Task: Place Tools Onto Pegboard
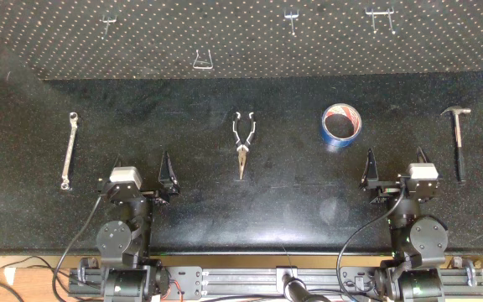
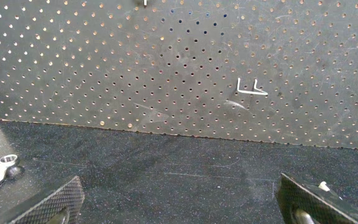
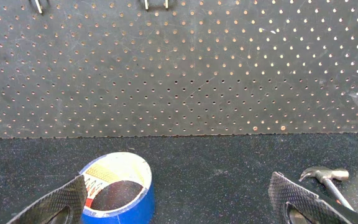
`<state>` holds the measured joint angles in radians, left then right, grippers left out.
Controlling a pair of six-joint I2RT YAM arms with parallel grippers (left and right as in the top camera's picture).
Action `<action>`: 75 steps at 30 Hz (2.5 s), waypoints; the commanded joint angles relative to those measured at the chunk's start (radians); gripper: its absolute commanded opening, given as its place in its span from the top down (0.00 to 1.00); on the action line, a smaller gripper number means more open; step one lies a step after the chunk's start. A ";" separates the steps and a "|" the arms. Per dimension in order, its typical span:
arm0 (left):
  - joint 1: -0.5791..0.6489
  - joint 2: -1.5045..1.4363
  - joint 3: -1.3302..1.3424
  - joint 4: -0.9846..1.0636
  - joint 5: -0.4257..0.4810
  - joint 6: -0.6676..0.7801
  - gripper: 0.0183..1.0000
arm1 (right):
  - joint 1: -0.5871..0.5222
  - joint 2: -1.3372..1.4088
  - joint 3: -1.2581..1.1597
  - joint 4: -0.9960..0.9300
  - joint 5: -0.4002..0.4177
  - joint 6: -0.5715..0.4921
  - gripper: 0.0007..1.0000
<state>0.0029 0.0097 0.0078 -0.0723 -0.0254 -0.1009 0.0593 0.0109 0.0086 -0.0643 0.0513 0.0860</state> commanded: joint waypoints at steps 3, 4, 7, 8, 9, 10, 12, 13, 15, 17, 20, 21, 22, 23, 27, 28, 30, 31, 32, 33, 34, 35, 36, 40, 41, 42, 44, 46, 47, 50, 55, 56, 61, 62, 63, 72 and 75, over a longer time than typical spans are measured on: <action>-0.010 -0.006 -0.002 0.009 -0.158 -0.258 0.00 | -0.005 -0.010 -0.005 -0.002 0.019 0.014 0.04; -0.010 -0.006 -0.002 0.009 -0.158 -0.257 0.00 | -0.005 -0.010 -0.005 -0.002 0.019 0.014 0.04; -0.010 -0.006 -0.002 0.009 -0.158 -0.258 0.00 | -0.005 -0.010 -0.005 -0.002 0.019 0.014 0.04; -0.010 -0.006 -0.002 0.009 -0.158 -0.258 0.00 | -0.005 -0.010 -0.005 -0.002 0.019 0.014 0.04; -0.010 -0.006 -0.002 0.009 -0.158 -0.258 0.00 | -0.005 -0.010 -0.005 -0.002 0.019 0.014 0.04; -0.010 -0.006 -0.002 0.009 -0.158 -0.258 0.00 | -0.005 -0.010 -0.005 -0.002 0.019 0.014 0.04; -0.010 -0.006 -0.002 0.009 -0.158 -0.258 0.00 | -0.005 -0.010 -0.005 -0.002 0.019 0.014 0.04; -0.010 -0.006 -0.002 0.009 -0.158 -0.258 0.00 | -0.005 -0.010 -0.005 -0.002 0.019 0.014 0.04; -0.010 -0.006 -0.002 0.009 -0.158 -0.257 0.00 | -0.005 -0.010 -0.005 -0.002 0.019 0.014 0.04; -0.010 -0.006 -0.002 0.009 -0.158 -0.258 0.00 | -0.005 -0.010 -0.005 -0.002 0.019 0.014 0.04; -0.010 -0.006 -0.002 0.009 -0.158 -0.257 0.00 | -0.005 -0.010 -0.005 -0.002 0.019 0.014 0.04; -0.010 -0.006 -0.002 0.009 -0.158 -0.257 0.00 | -0.005 -0.010 -0.005 -0.002 0.019 0.014 0.04; -0.010 -0.006 -0.002 0.009 -0.158 -0.258 0.00 | -0.005 -0.010 -0.005 -0.002 0.019 0.014 0.04; -0.010 -0.006 -0.002 0.009 -0.158 -0.258 0.00 | -0.005 -0.010 -0.005 -0.002 0.019 0.014 0.04; -0.010 -0.006 -0.002 0.009 -0.158 -0.257 0.00 | -0.005 -0.010 -0.005 -0.002 0.019 0.014 0.04; -0.010 -0.006 -0.002 0.009 -0.158 -0.257 0.00 | -0.005 -0.010 -0.005 -0.002 0.019 0.014 0.04; -0.010 -0.006 -0.002 0.009 -0.158 -0.258 0.00 | -0.005 -0.010 -0.005 -0.002 0.019 0.014 0.04; -0.010 -0.006 -0.002 0.009 -0.158 -0.257 0.00 | -0.005 -0.010 -0.005 -0.002 0.019 0.014 0.04; -0.010 -0.006 -0.002 0.009 -0.158 -0.257 0.00 | -0.005 -0.010 -0.005 -0.002 0.019 0.014 0.04; -0.010 -0.006 -0.002 0.009 -0.158 -0.257 0.00 | -0.005 -0.010 -0.005 -0.002 0.019 0.014 0.04; -0.010 -0.006 -0.002 0.009 -0.158 -0.258 0.00 | -0.005 -0.010 -0.005 -0.002 0.019 0.014 0.04; -0.010 -0.006 -0.002 0.009 -0.158 -0.258 0.00 | -0.005 -0.010 -0.005 -0.002 0.019 0.014 0.04; -0.010 -0.006 -0.002 0.009 -0.158 -0.257 0.00 | -0.005 -0.010 -0.005 -0.002 0.019 0.014 0.04; -0.010 -0.006 -0.002 0.009 -0.158 -0.258 0.00 | -0.005 -0.010 -0.005 -0.002 0.019 0.014 0.04; -0.010 -0.006 -0.002 0.009 -0.158 -0.257 0.00 | -0.005 -0.010 -0.005 -0.002 0.019 0.014 0.04; -0.010 -0.006 -0.002 0.009 -0.158 -0.258 0.00 | -0.005 -0.010 -0.005 -0.002 0.019 0.014 0.04; -0.010 -0.006 -0.002 0.009 -0.158 -0.257 0.00 | -0.005 -0.010 -0.005 -0.002 0.019 0.014 0.04; -0.010 -0.006 -0.002 0.008 -0.105 -0.258 0.00 | -0.005 -0.010 -0.005 -0.002 0.019 0.014 0.04; -0.010 -0.006 -0.002 0.005 -0.097 -0.258 0.00 | -0.005 -0.010 -0.005 -0.002 0.019 0.014 0.04; -0.002 0.214 0.132 -0.082 -0.068 0.210 0.00 | -0.005 -0.010 -0.005 -0.002 0.019 0.015 0.04; 0.302 0.678 0.686 -0.642 -0.187 0.525 0.00 | -0.005 -0.010 -0.005 -0.002 0.019 0.014 0.04; 0.376 0.771 0.777 -0.719 -0.226 0.529 0.00 | -0.005 -0.010 -0.005 -0.002 0.019 0.014 0.04; 0.521 1.213 1.042 -0.991 -0.151 0.529 0.00 | -0.005 -0.010 -0.005 -0.002 0.019 0.014 0.04; 0.568 1.284 1.100 -1.032 -0.060 0.528 0.00 | -0.005 -0.010 -0.005 -0.002 0.019 0.014 0.04; 0.647 1.369 1.173 -1.059 0.034 0.531 0.00 | -0.005 -0.010 -0.005 -0.002 0.019 0.014 0.04; 0.777 1.865 1.420 -1.051 0.049 0.817 0.00 | -0.005 -0.010 -0.005 -0.002 0.019 0.014 0.04; 0.775 1.925 1.447 -0.996 0.026 0.844 0.00 | -0.005 -0.010 -0.005 -0.002 0.019 0.014 0.04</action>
<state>0.7761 1.8801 1.4204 -1.1057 0.0242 0.7013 0.0593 0.0082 0.0086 -0.0639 0.0547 0.0860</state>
